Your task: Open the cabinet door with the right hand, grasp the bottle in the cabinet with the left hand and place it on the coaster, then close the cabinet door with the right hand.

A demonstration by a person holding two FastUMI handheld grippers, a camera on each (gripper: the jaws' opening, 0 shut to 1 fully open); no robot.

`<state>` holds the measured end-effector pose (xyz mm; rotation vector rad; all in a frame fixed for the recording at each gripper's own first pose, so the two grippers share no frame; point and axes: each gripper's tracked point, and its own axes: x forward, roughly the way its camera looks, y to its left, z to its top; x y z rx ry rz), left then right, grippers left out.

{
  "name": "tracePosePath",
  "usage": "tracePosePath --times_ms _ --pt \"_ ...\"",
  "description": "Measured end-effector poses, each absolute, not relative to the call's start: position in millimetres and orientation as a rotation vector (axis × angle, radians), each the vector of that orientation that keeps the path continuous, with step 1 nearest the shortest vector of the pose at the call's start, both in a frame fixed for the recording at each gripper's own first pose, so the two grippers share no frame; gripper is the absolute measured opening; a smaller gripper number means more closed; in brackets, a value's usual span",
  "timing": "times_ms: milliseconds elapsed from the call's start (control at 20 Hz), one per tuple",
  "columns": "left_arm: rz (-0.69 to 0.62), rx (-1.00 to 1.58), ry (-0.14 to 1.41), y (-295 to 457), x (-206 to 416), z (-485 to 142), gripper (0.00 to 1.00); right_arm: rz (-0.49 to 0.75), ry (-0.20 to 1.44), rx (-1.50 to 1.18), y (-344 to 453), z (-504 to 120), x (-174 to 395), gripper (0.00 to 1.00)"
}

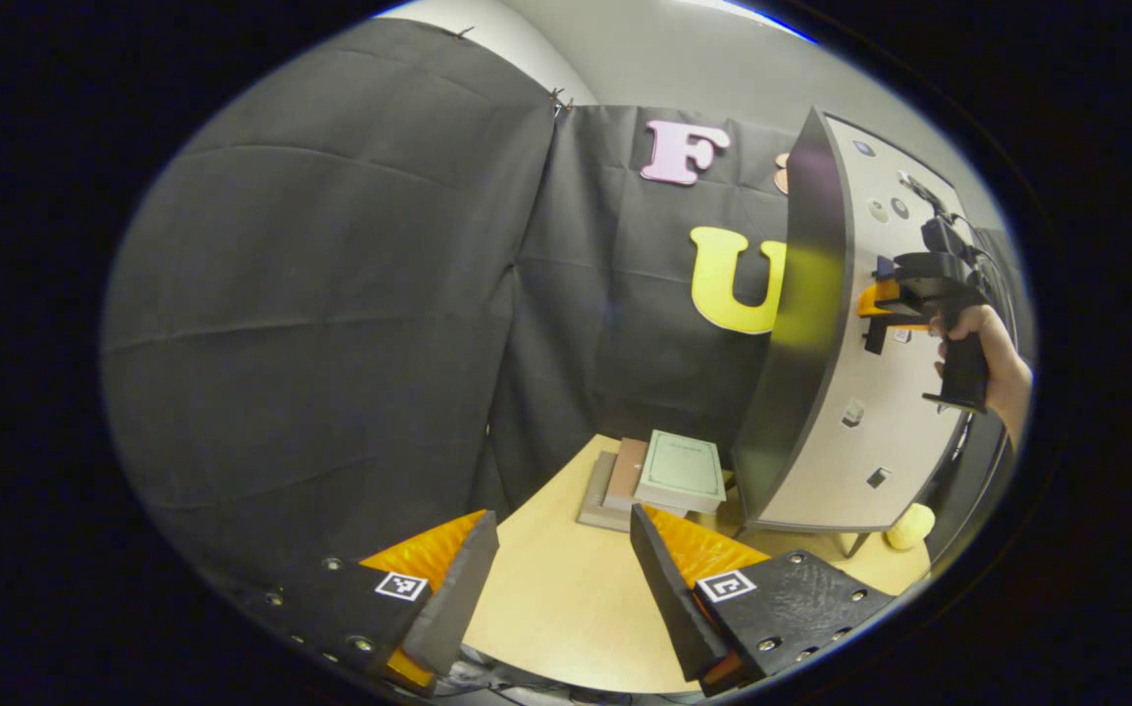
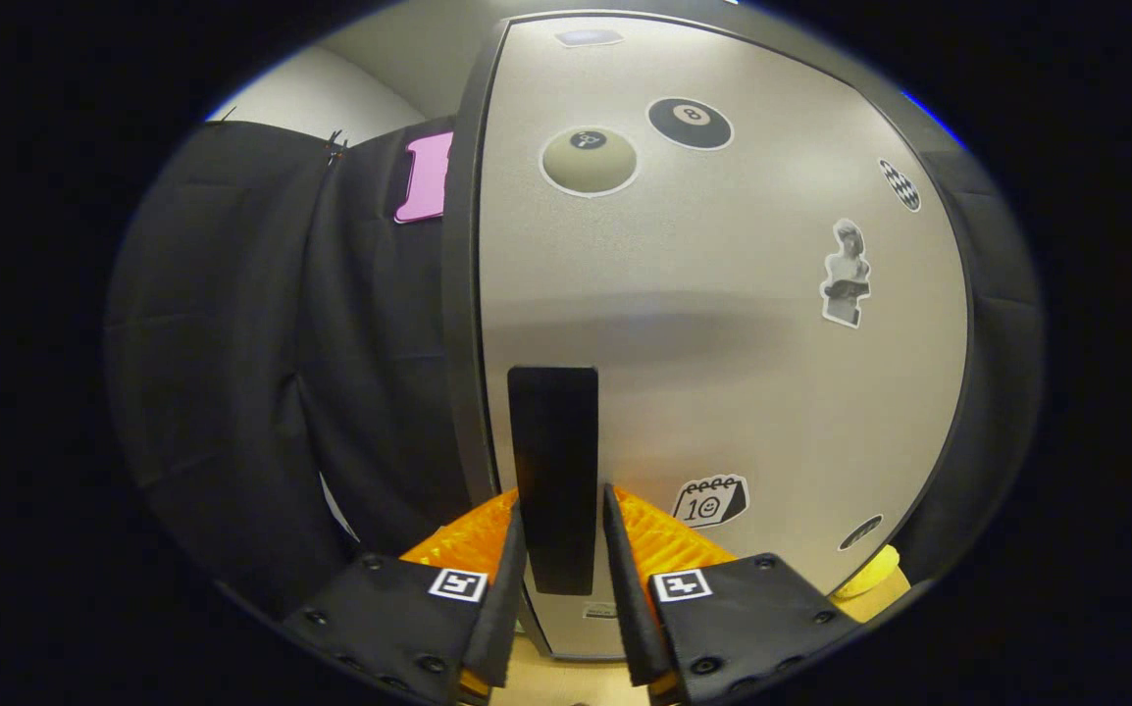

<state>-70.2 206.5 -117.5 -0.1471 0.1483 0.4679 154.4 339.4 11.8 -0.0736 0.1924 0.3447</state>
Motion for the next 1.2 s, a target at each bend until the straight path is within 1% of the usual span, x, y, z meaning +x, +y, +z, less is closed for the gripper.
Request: tracePosePath --times_ms 50,100,150,200,250,300,350,400,450,500,650,800,950,1000,1100,1150,1200 --pt "0.47 -0.15 0.151 207.0 -69.5 -119.3 0.82 0.351 0.193 -0.075 340.4 12.6 153.5 0.42" --pt "0.47 -0.153 0.157 207.8 -68.8 -120.6 0.82 0.35 0.192 -0.079 340.3 12.1 154.5 0.42" --pt "0.47 -0.154 0.163 207.5 -68.2 -121.5 0.82 0.353 0.191 -0.075 339.9 12.7 153.1 0.31" --pt "0.468 -0.152 0.162 207.2 -68.0 -120.5 0.84 0.353 0.19 -0.077 340.4 13.0 154.5 0.34" --pt "0.466 -0.144 0.159 207.1 -66.9 -119.3 0.84 0.357 0.187 -0.082 340.0 11.9 154.0 0.34" --pt "0.475 -0.132 0.157 207.2 -68.4 -118.6 0.82 0.364 0.184 -0.088 339.4 14.0 152.9 0.26" --pt "0.484 -0.12 0.149 208.9 -68.7 -115.5 0.82 0.372 0.179 -0.084 340.2 11.9 153.8 0.26" --pt "0.481 -0.114 0.145 206.2 -67.9 -114.1 0.82 0.378 0.178 -0.076 341.4 12.9 154.6 0.24" --pt "0.478 -0.112 0.147 204.5 -68.4 -114.0 0.84 0.389 0.182 -0.072 340.2 12.1 153.1 0.21" --pt "0.475 -0.112 0.15 204.4 -69.3 -115.0 0.82 0.404 0.182 -0.065 340.2 13.1 149.9 0.2" --pt "0.47 -0.129 0.153 201.9 -69.5 -115.4 0.82 0.445 0.189 -0.076 341.0 12.1 149.7 0.12" --pt "0.455 -0.139 0.167 187.2 -63.2 -121.2 0.86 0.463 0.181 -0.096 338.7 11.4 146.9 0.12" --pt "0.445 -0.126 0.172 180.8 -60.0 -118.6 0.82 0.492 0.177 -0.093 336.7 11.4 142.3 0.12" --pt "0.442 -0.122 0.173 177.6 -58.7 -117.5 0.84 0.507 0.176 -0.097 336.0 11.9 141.4 0.12" --pt "0.439 -0.122 0.173 170.8 -56.7 -117.0 0.84 0.529 0.18 -0.094 334.7 11.6 139.0 0.12" --pt "0.441 -0.126 0.17 166.4 -56.2 -116.1 0.82 0.539 0.181 -0.093 334.4 11.4 137.9 0.12" --pt "0.439 -0.132 0.168 161.8 -60.0 -115.5 0.82 0.549 0.182 -0.094 333.7 11.9 137.8 0.12"
